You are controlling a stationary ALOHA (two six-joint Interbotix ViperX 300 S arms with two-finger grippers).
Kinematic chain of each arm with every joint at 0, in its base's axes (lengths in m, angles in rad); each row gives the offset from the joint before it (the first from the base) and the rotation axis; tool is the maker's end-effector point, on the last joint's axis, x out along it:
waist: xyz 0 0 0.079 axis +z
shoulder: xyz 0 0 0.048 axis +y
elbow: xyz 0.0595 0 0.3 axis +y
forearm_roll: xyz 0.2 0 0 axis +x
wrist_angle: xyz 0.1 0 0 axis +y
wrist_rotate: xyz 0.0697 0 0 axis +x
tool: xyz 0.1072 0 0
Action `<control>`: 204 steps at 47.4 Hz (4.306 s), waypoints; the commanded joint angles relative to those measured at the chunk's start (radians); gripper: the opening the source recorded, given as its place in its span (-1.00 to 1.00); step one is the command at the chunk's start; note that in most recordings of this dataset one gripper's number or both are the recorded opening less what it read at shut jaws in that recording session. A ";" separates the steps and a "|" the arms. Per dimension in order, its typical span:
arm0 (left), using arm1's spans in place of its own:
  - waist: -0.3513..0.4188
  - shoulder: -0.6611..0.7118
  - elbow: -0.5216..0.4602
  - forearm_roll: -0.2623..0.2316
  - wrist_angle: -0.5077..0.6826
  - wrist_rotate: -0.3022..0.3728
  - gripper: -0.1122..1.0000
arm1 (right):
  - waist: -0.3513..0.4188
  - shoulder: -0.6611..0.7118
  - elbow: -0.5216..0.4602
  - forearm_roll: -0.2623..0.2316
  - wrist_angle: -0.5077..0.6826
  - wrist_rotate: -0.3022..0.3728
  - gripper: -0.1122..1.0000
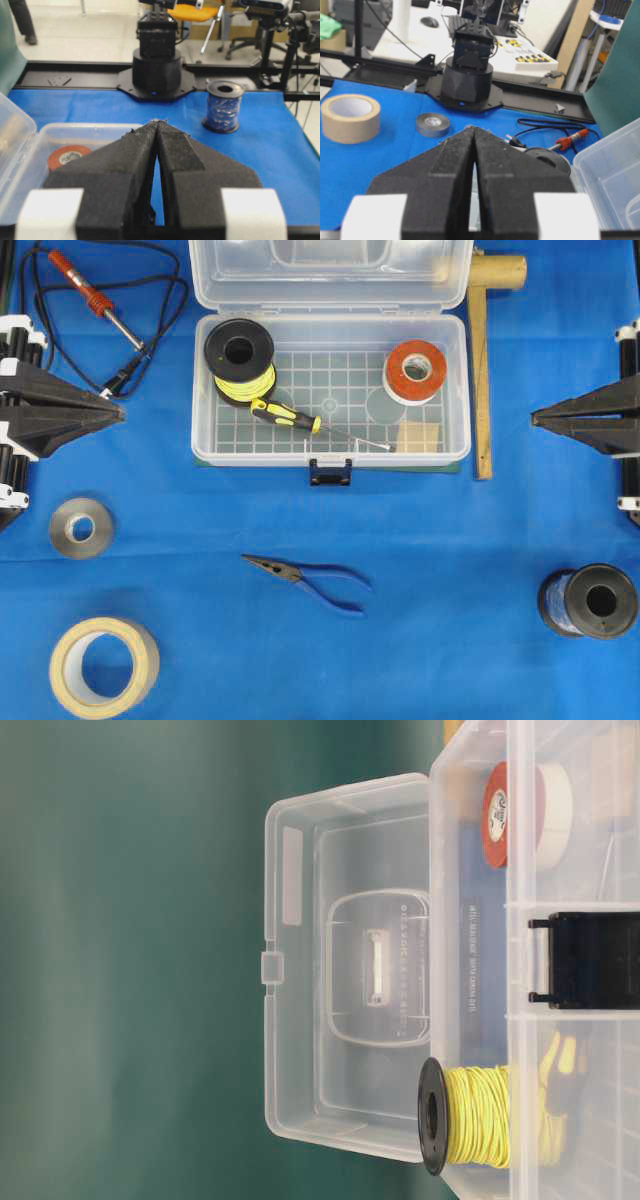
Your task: Pick the screwdriver from the toolbox among several items.
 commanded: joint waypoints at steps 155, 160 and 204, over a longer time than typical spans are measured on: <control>0.029 -0.067 -0.020 -0.031 0.003 0.008 -0.80 | 0.120 1.141 -1.127 -0.135 1.006 0.736 -0.31; 0.029 -0.075 -0.020 -0.031 0.008 0.008 -0.80 | 0.135 1.195 -1.117 -0.176 0.999 0.798 -0.31; 0.046 -0.077 -0.021 -0.031 0.009 0.008 -0.80 | 0.130 1.258 -1.037 -0.255 0.988 0.879 0.57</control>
